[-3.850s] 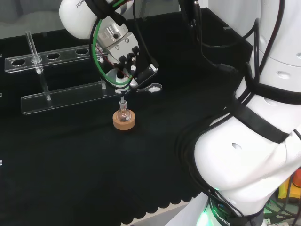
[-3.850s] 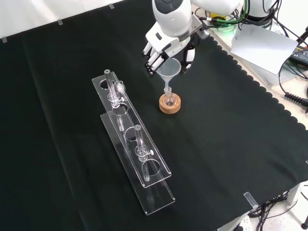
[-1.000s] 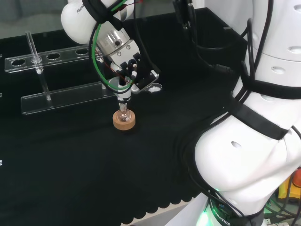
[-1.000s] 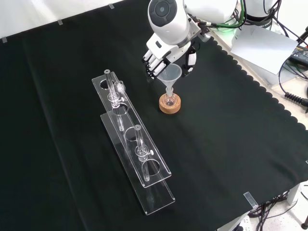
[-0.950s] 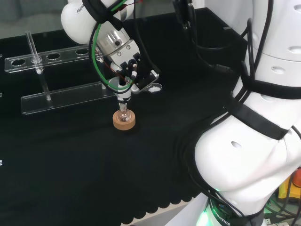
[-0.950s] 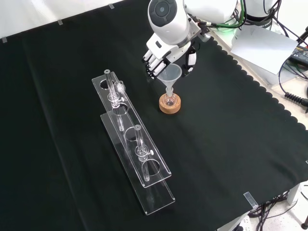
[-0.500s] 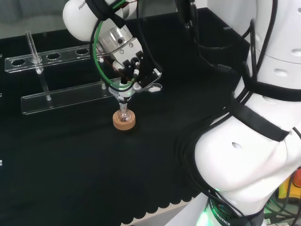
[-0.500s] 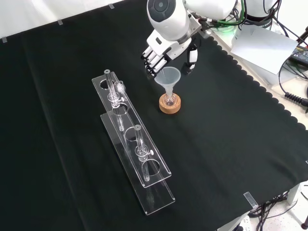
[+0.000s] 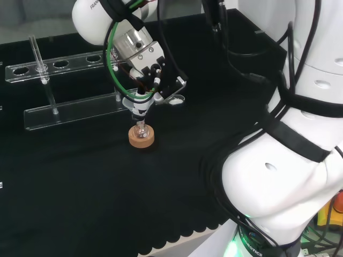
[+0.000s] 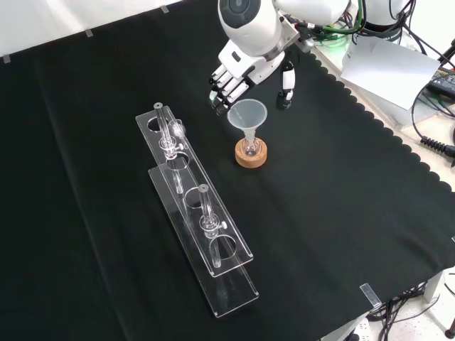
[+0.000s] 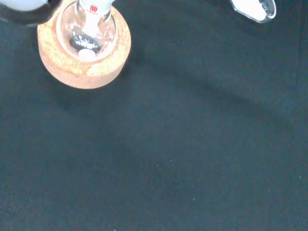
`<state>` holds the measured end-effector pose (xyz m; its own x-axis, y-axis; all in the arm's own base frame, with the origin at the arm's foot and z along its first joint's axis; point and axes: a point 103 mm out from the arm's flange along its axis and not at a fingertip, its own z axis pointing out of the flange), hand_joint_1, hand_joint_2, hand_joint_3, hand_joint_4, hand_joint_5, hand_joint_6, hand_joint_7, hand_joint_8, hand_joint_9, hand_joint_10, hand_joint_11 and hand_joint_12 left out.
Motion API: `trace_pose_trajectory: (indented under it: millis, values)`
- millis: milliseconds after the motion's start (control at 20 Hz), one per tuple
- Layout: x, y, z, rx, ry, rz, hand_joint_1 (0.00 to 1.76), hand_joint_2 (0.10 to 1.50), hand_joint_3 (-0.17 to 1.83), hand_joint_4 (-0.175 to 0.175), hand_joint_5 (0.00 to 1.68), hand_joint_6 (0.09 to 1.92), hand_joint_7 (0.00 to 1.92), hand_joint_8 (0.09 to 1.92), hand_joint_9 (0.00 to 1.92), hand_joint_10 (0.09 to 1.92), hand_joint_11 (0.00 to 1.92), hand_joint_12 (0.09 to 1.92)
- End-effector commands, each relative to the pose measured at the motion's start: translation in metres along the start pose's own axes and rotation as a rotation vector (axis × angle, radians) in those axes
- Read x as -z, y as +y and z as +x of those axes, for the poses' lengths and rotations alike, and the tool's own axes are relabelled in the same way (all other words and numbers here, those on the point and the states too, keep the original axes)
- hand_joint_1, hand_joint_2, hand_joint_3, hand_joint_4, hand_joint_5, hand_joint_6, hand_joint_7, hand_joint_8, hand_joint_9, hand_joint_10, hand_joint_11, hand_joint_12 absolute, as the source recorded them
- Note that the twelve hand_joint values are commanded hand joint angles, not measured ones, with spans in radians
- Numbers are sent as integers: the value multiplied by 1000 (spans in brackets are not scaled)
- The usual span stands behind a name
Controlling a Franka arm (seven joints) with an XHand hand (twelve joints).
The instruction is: Place the funnel on the round-bottom flask.
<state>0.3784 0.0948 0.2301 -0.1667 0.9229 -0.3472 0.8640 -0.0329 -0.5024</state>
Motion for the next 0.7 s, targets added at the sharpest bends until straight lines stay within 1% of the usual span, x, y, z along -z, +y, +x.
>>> trace_pose_trajectory:
  millis: [50,200,250,400,450,550,700]
  values:
    - [10,-11,-16,-10,38,-138,656,652,283,-66,10,87,53,87,9,741,0,1312]
    - [13,-15,-31,-27,67,-179,645,667,266,-69,74,87,138,104,68,776,0,1343]
    - [13,-15,-37,-34,79,-186,641,677,255,-69,94,87,136,174,98,768,0,1363]
    - [10,-15,-56,-52,127,-197,656,705,252,-70,141,87,71,481,185,753,0,1425]
    - [9,-15,-62,-58,137,-198,664,709,258,-69,154,87,59,547,203,753,0,1441]
    - [7,-13,-74,-69,164,-200,672,714,265,-69,173,87,57,609,231,756,3,1457]
    - [5,-8,-91,-82,188,-204,688,718,281,-69,205,87,77,651,281,751,40,1454]
